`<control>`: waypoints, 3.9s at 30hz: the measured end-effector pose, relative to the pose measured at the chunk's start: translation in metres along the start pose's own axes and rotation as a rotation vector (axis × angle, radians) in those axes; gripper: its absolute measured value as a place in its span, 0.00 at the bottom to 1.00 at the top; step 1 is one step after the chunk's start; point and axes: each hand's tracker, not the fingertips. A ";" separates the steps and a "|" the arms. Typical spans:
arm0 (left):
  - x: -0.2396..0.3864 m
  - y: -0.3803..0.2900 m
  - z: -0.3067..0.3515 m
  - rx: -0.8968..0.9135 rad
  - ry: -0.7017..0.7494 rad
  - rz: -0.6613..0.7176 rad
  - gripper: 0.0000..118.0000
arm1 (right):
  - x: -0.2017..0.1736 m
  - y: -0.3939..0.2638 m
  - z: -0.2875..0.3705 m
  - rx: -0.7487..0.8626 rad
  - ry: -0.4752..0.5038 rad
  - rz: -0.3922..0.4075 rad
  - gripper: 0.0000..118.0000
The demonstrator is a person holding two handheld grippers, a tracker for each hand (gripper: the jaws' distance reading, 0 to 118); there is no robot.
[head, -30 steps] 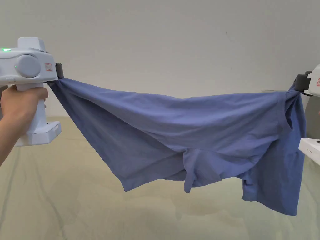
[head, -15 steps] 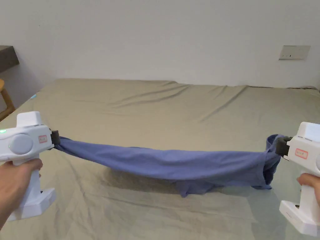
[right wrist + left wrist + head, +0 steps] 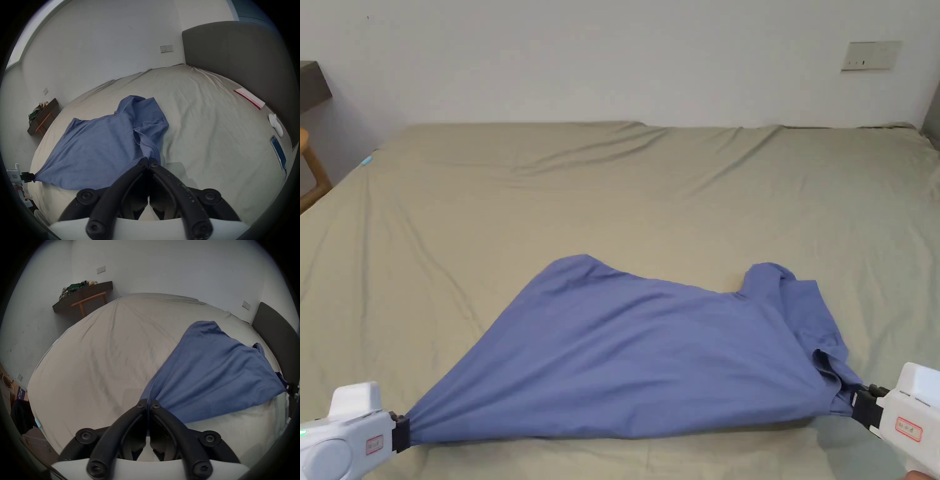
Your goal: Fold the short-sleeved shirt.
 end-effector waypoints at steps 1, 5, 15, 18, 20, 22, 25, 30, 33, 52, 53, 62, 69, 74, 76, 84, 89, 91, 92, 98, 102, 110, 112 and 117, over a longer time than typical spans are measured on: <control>-0.004 -0.008 0.006 -0.008 -0.002 0.006 0.02 | 0.003 -0.007 0.010 0.004 -0.008 0.003 0.01; -0.019 -0.036 0.031 -0.037 -0.014 -0.003 0.02 | 0.018 -0.030 0.043 -0.011 -0.011 0.029 0.01; -0.029 -0.082 0.060 -0.176 -0.005 0.013 0.02 | 0.023 -0.098 0.060 -0.279 -0.094 0.101 0.01; -0.024 -0.087 0.053 -0.228 0.010 0.008 0.02 | 0.026 -0.106 0.043 -0.337 -0.105 0.091 0.01; -0.019 -0.089 0.047 -0.250 0.022 0.015 0.02 | 0.023 -0.109 0.039 -0.333 -0.115 0.094 0.02; -0.012 -0.091 0.044 -0.259 0.030 0.018 0.16 | 0.013 -0.108 0.045 -0.330 -0.126 0.114 0.15; -0.006 -0.090 0.044 -0.229 0.054 -0.022 0.53 | 0.000 -0.094 0.061 -0.293 -0.152 0.143 0.42; 0.029 -0.045 0.097 0.066 -0.055 -0.032 0.95 | -0.035 -0.037 0.109 0.027 -0.103 0.253 0.87; 0.056 -0.007 0.138 0.262 -0.116 -0.010 0.94 | -0.067 -0.003 0.143 0.238 -0.099 0.323 0.87; 0.141 0.043 0.210 0.853 -0.230 -0.080 0.00 | -0.132 0.030 0.204 0.714 -0.177 0.330 0.01; 0.144 0.043 0.207 0.842 -0.210 -0.106 0.00 | -0.132 0.031 0.203 0.713 -0.179 0.332 0.01; 0.169 0.106 0.136 0.520 -0.291 -0.209 0.00 | -0.125 0.046 0.179 0.685 -0.185 0.336 0.01; 0.203 0.184 -0.003 0.176 -0.324 -0.262 0.03 | -0.113 0.065 0.122 0.607 -0.221 0.321 0.01; 0.219 0.208 -0.103 0.037 -0.244 -0.358 0.72 | -0.098 0.072 0.079 0.537 -0.263 0.304 0.01; 0.221 0.209 -0.139 -0.023 -0.205 -0.332 0.88 | -0.091 0.074 0.061 0.508 -0.276 0.294 0.01; 0.238 0.193 -0.220 -0.149 -0.182 -0.344 0.43 | -0.069 0.068 0.017 0.420 -0.346 0.274 0.01; 0.239 0.186 -0.212 -0.127 -0.227 -0.278 0.09 | -0.052 0.069 0.011 0.330 -0.339 0.233 0.01; 0.244 0.183 -0.207 -0.116 -0.209 -0.303 0.03 | -0.043 0.072 0.011 0.281 -0.328 0.212 0.02; 0.246 0.182 -0.197 -0.116 -0.212 -0.313 0.03 | -0.039 0.075 0.011 0.251 -0.321 0.204 0.02; 0.232 0.191 -0.128 0.001 -0.273 -0.270 0.03 | -0.002 0.083 -0.003 -0.017 -0.247 0.105 0.59; 0.220 0.197 -0.082 0.045 -0.303 -0.266 0.03 | 0.018 0.074 -0.040 -0.189 -0.223 0.035 0.92; 0.209 0.199 -0.038 0.093 -0.320 -0.275 0.03 | 0.030 0.049 -0.119 -0.326 -0.273 0.042 0.71; 0.207 0.197 -0.040 0.092 -0.318 -0.273 0.03 | 0.032 0.044 -0.132 -0.376 -0.249 0.013 0.59; 0.201 0.191 -0.045 0.078 -0.309 -0.264 0.03 | 0.022 0.038 -0.128 -0.358 -0.253 0.054 0.37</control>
